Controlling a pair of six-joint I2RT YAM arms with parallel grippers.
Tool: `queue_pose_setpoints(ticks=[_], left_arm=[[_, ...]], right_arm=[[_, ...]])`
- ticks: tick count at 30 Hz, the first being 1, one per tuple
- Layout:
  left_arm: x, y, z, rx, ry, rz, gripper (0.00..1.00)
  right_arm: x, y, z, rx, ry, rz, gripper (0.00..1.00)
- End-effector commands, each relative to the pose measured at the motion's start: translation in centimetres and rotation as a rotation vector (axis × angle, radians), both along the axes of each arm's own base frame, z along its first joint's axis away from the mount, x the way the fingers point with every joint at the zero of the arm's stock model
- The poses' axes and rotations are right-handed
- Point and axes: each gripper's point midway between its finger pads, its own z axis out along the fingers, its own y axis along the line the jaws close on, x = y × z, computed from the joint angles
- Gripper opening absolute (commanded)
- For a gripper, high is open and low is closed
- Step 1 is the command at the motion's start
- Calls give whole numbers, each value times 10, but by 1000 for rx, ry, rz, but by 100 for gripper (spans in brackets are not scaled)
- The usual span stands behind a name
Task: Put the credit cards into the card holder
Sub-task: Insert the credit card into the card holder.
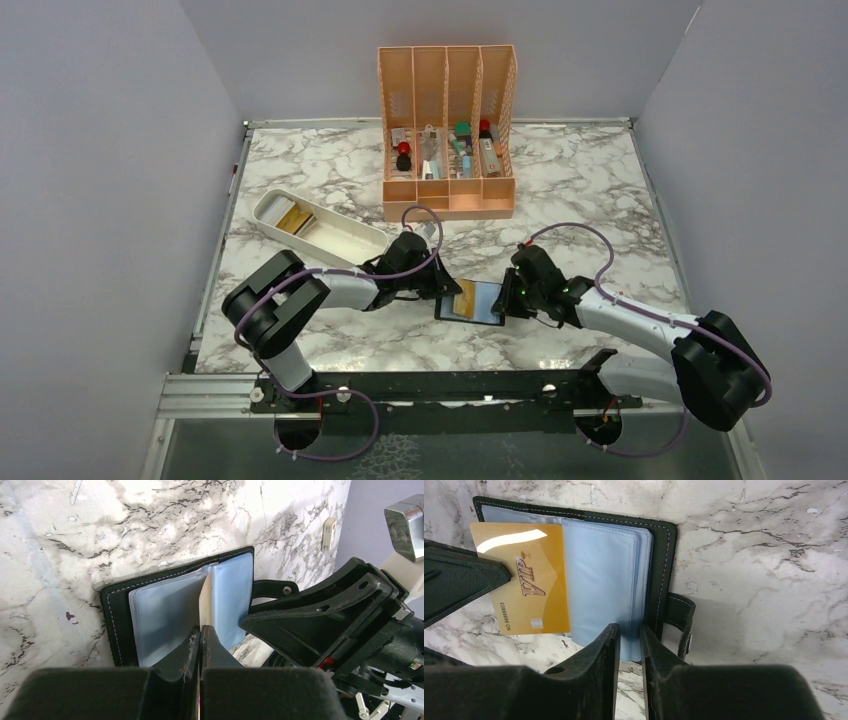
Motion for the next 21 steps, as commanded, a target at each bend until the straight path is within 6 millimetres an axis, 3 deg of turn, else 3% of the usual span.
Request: queue_pose_setpoints(ticks=[1,10,16,21], left_arm=[[1,-5,-7,7,-6,2,0],[-2,-1,-14,24,2,6,0],[-3,1,-16,32,-3,3,0],[-3,0,-16,29,-2,1,0]], right_arm=[[0,-7,-16,-41,-1,-15,27],[22,-13,19,-85,-104,-42,37],[29,-35,17,-203,-112,-114,38],[25,-21,6,-142,-89,-67,34]])
